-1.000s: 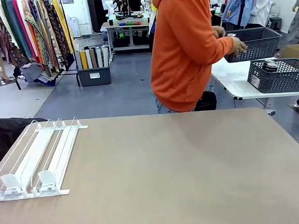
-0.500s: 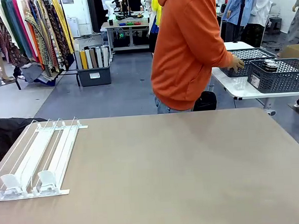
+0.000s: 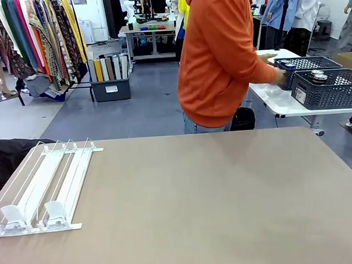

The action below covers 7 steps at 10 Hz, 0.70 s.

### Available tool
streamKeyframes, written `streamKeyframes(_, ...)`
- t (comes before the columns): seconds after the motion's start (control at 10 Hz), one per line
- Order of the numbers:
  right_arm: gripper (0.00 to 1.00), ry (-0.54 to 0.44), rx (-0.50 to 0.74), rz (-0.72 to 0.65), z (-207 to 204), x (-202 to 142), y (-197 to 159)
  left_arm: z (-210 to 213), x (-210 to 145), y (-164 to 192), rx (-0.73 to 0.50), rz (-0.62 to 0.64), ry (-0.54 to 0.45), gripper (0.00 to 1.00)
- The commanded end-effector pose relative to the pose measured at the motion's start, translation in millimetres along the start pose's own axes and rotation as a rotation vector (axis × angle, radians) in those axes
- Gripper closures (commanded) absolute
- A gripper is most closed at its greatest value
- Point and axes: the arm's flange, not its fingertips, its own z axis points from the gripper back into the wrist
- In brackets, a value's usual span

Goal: Retrieve and store the cans from the dispenser.
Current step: Pick up one can from the Automatic Can Dispenser and place it in the middle of the table.

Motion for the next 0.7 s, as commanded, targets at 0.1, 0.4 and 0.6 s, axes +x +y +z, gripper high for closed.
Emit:
streamKeyframes(0.1, 0.00, -0.007, 0.018, -0.011, -1.1, 1.7, 6.0, 0.7, -1.4, 0.4, -0.019, -0.019, -0.004, 0.00)
streamKeyframes(0.4, 0.00, -0.007, 0.018, -0.011, -1.1, 1.7, 6.0, 0.7, -1.4, 0.4, -0.019, -0.019, -0.004, 0.00)
streamKeyframes(0.6, 0.00, -0.007, 0.018, -0.011, -1.1, 1.7, 6.0, 0.7, -1.4, 0.4, -0.019, -0.019, -0.004, 0.00)
